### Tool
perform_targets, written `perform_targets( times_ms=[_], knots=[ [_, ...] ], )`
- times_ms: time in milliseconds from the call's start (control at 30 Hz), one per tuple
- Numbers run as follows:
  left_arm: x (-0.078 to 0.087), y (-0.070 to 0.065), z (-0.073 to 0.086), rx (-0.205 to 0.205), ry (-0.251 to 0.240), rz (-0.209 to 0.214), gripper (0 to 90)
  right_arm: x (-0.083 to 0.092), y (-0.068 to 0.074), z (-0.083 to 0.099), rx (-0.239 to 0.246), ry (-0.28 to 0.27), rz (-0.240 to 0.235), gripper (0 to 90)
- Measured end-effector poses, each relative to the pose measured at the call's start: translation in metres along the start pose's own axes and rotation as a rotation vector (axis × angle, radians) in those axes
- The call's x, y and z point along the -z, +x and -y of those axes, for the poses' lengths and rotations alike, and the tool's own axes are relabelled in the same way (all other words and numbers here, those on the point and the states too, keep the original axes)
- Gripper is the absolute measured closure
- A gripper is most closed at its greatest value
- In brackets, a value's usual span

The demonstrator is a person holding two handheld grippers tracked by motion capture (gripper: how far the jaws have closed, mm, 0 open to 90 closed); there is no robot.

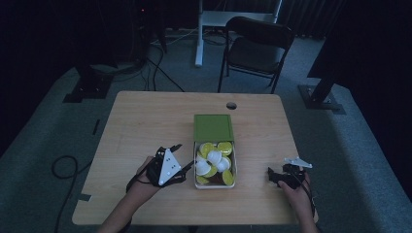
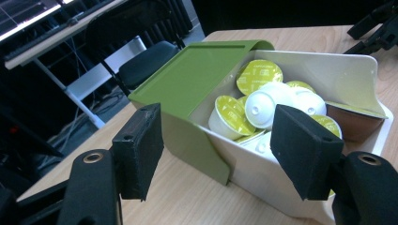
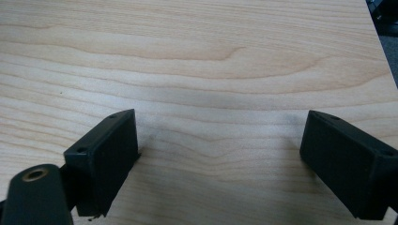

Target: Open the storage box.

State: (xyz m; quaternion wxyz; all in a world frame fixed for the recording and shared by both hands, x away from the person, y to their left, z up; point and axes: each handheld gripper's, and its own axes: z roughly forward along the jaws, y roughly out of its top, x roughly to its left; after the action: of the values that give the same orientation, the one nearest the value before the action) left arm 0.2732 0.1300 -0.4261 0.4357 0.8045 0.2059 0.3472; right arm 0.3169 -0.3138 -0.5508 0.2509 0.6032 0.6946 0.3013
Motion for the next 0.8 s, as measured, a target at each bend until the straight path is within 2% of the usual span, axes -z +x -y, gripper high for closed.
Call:
perform_targets(
  times_ms=[167,233,367,400,433,533,600,633,800],
  knots=[
    [0.004,0.008,0.01,0.024,0.011,-0.007,30.0,0.0,0.0,0.0,-0.001,0.001,0.0,11.1],
    [0.007,0.015,0.018,0.045,0.022,-0.016,28.7,0.0,0.0,0.0,0.0,0.0,0.0,11.1],
    [0.009,0.019,0.024,0.058,0.036,-0.012,23.2,0.0,0.0,0.0,0.0,0.0,0.0,11.2],
    [0.01,0.021,0.028,0.074,0.044,-0.003,23.2,0.0,0.0,0.0,0.0,0.0,0.0,11.2],
    [0.01,0.022,0.03,0.078,0.046,-0.003,18.5,0.0,0.0,0.0,-0.001,0.001,0.0,11.2],
    [0.011,0.025,0.035,0.084,0.053,0.007,16.0,0.0,0.0,0.0,0.0,0.0,0.0,11.2],
    [0.011,0.027,0.04,0.096,0.063,-0.001,16.0,0.0,0.0,0.0,0.0,0.0,0.0,11.1],
    [0.011,0.027,0.042,0.103,0.064,-0.006,15.9,0.0,0.0,0.0,0.0,0.0,0.0,11.1],
    [0.009,0.034,0.059,0.166,0.102,0.026,13.6,0.0,0.0,0.0,0.0,0.0,0.0,11.2]
  ],
)
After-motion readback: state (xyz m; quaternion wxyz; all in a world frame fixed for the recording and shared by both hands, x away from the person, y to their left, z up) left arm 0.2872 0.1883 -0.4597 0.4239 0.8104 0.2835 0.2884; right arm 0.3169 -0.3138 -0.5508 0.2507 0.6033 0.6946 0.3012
